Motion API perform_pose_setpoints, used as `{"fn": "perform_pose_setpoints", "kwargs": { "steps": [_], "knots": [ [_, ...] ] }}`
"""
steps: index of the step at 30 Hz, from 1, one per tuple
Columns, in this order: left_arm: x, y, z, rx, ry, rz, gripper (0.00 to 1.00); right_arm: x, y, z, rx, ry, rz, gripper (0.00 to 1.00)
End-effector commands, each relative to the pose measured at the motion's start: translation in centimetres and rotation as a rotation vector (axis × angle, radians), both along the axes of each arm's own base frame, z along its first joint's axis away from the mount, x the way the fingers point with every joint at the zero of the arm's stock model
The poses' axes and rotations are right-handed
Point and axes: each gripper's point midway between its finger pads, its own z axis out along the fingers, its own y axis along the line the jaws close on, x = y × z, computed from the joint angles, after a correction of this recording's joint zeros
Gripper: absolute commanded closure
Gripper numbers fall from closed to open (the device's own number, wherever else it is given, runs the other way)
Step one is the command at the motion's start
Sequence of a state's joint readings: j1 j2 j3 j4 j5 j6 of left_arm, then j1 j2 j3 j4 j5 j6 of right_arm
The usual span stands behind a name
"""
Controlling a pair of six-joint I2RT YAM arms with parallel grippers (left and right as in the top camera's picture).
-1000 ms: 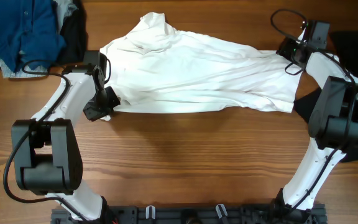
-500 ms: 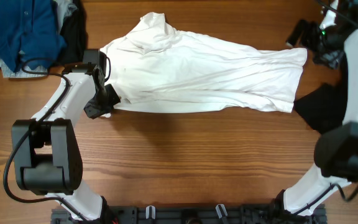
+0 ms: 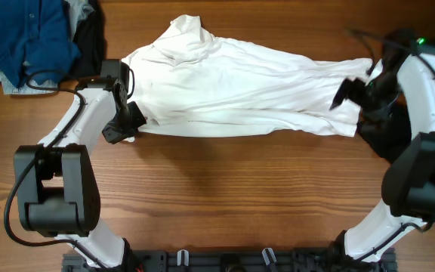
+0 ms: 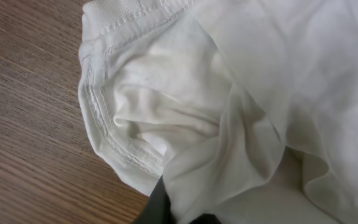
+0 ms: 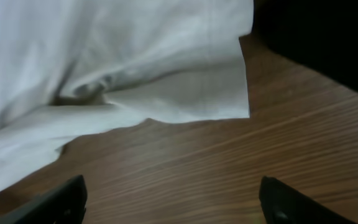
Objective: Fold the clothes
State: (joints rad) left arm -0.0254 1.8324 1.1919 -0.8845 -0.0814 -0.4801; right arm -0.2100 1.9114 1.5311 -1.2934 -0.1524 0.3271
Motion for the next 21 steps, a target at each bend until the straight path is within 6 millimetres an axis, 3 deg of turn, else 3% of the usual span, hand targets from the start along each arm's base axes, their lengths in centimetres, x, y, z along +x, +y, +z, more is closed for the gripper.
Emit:
{"fn": "perform_pose_setpoints", "kwargs": {
  "steps": [1,6,11,14,17,19,21],
  "knots": [
    [0.2,0.2,0.4,0.010,-0.017,-0.008,0.96,-1.4,-0.7,-1.5,-0.079,0.001,-0.061,0.19],
    [0.2,0.2,0.4,0.009,-0.021,-0.008,0.96,-1.8,-2.0,-4.5,-0.161,-0.017,-0.075,0.21],
    [0.4,0.2,0.4,0.009,-0.028,-0.008,0.96,0.1,-2.6,-6.5,-0.192,-0.125,-0.074,0.31],
    [0.4,0.2,0.4,0.009,-0.029,-0.008,0.96,1.0,-2.8,-6.6,-0.198,-0.167,-0.078,0.44],
    [0.4,0.2,0.4,0.009,-0.028,-0.008,0.96,1.3,-2.8,-6.4,-0.201,-0.180,-0.078,0.74],
    [0.4,0.2,0.4,0.009,-0.028,-0.008,0.96,1.4,-2.9,-5.8,-0.201,-0.182,-0.079,0.83],
    [0.4,0.2,0.4,0.009,-0.028,-0.008,0.96,1.5,-2.9,-4.8,-0.202,-0.192,-0.080,0.83]
  ]
}}
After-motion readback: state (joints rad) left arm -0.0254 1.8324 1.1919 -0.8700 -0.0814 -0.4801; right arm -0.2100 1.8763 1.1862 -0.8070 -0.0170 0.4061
